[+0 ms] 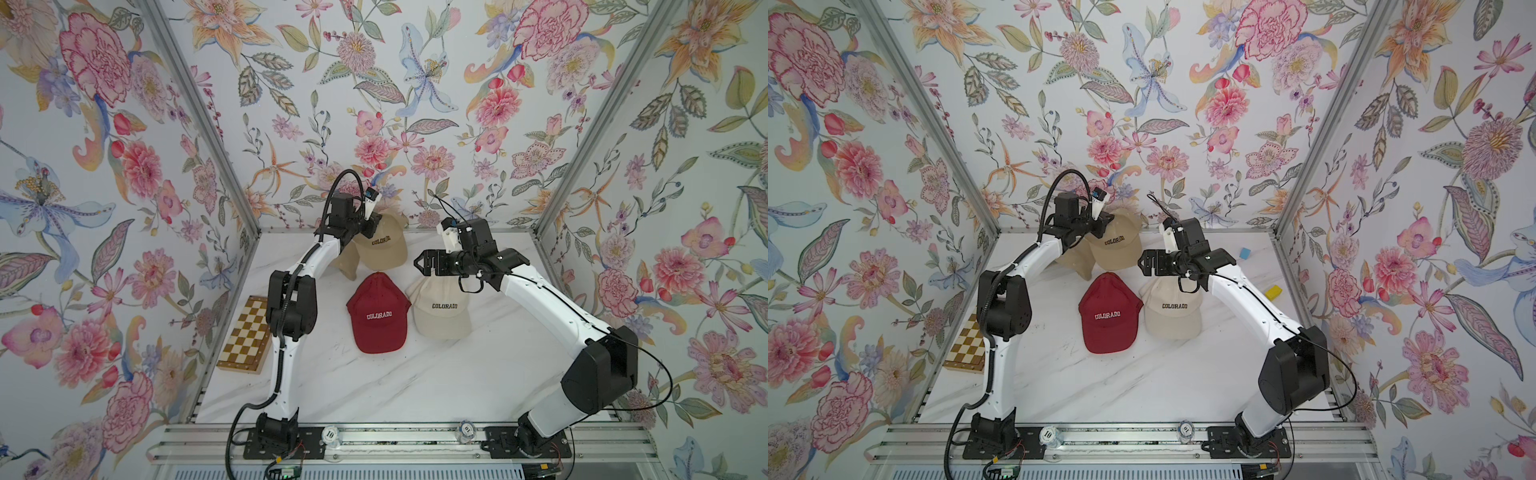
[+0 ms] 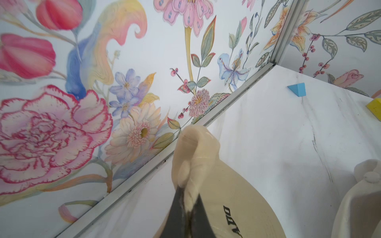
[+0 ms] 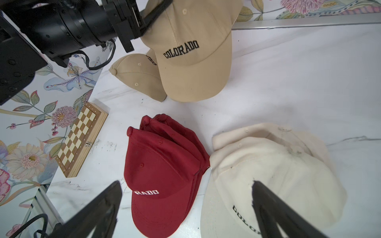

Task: Stack the baseball caps by color
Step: Pick up the baseball cap from the center of the board.

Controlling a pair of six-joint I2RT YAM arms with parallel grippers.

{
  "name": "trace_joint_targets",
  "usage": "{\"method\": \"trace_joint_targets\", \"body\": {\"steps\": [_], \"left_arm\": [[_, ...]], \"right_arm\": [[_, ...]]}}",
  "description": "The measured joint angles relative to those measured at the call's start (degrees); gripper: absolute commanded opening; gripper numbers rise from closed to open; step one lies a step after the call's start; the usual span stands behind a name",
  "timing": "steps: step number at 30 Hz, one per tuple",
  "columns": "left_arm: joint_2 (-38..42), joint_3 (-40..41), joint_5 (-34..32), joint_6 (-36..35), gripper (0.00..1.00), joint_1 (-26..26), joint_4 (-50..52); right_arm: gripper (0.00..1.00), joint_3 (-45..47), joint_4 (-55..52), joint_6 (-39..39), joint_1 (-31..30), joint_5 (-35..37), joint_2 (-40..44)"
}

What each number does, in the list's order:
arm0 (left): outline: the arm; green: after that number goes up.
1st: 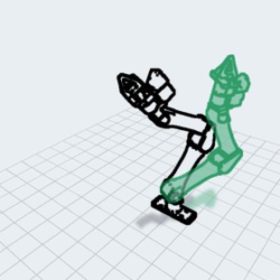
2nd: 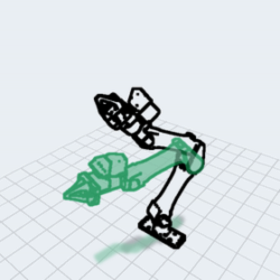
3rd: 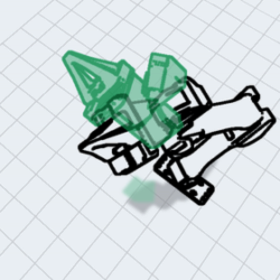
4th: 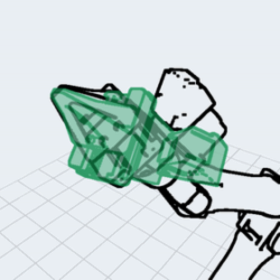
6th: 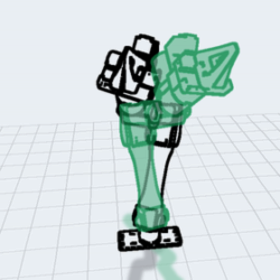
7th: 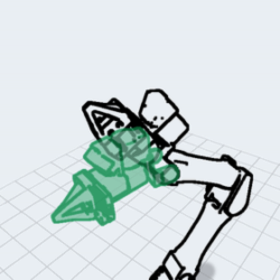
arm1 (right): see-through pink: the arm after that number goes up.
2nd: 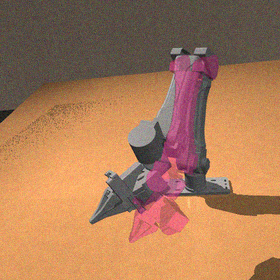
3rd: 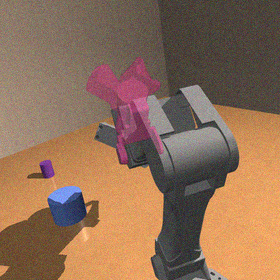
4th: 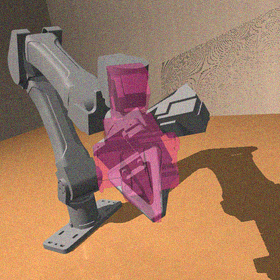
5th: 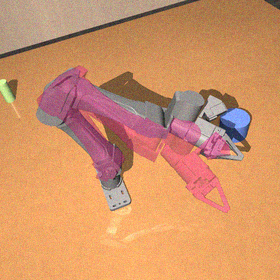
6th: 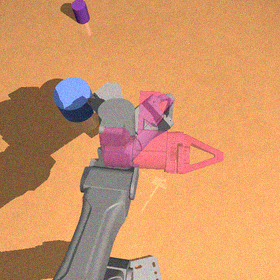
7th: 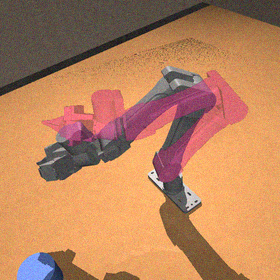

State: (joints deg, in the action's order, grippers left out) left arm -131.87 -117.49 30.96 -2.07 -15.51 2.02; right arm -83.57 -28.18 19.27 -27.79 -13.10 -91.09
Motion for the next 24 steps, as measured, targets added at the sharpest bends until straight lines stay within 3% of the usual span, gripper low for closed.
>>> {"method": "trace_joint_targets", "body": {"steps": [8, 14, 19, 24], "left_arm": [[3.08, 0.00, -5.18, 1.18, 0.00, -2.51, 1.09], [10.16, 0.09, -13.84, 6.49, 0.00, -6.91, 3.26], [22.62, 5.07, -21.20, 16.72, 0.00, -12.11, 1.62], [36.74, 18.10, -28.41, 26.88, 0.00, -16.94, -4.59]], "right_arm": [[0.99, 6.25, 1.05, 0.04, 0.59, 0.31, 7.45], [0.99, 15.56, 8.22, 2.08, 4.72, -6.47, 14.43], [0.99, 24.72, 19.87, 7.30, 8.70, -15.08, 19.47], [0.99, 34.40, 38.64, 15.69, 11.06, -24.13, 21.68]]}}
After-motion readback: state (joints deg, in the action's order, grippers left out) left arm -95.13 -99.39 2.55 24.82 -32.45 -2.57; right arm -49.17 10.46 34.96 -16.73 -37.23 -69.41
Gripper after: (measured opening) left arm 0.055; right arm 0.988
